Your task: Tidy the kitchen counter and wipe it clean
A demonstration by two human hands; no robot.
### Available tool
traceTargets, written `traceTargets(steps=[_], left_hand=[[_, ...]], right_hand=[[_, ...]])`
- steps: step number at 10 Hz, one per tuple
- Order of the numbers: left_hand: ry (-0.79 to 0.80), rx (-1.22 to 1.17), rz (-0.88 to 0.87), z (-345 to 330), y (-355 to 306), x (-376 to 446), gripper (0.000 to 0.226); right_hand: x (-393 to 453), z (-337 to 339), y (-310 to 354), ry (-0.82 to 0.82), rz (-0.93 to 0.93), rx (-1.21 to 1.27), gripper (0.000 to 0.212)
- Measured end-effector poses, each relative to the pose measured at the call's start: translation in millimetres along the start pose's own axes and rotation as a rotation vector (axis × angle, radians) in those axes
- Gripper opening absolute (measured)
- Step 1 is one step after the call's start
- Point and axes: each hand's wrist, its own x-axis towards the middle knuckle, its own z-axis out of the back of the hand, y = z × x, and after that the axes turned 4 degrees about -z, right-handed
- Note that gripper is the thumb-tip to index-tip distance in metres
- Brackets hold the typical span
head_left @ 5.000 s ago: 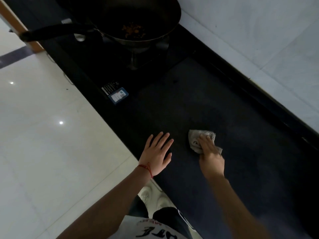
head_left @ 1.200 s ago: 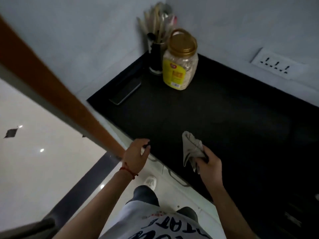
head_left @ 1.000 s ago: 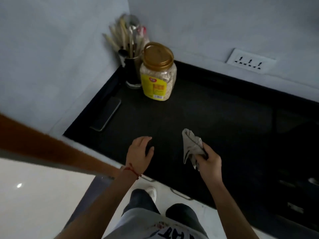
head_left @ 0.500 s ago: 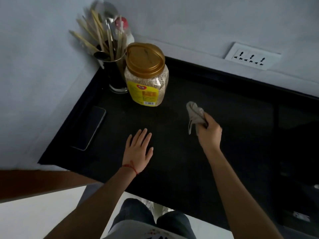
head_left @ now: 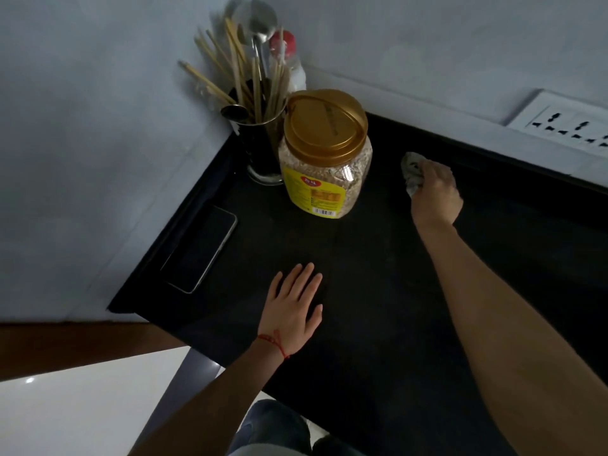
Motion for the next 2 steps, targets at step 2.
traceTargets(steps=[2], left_hand=[[-0.039, -0.009, -0.003, 1, 0, 0, 0.051]], right_hand=[[-11, -5, -3, 0.148, 0.008, -0.030, 0.058]])
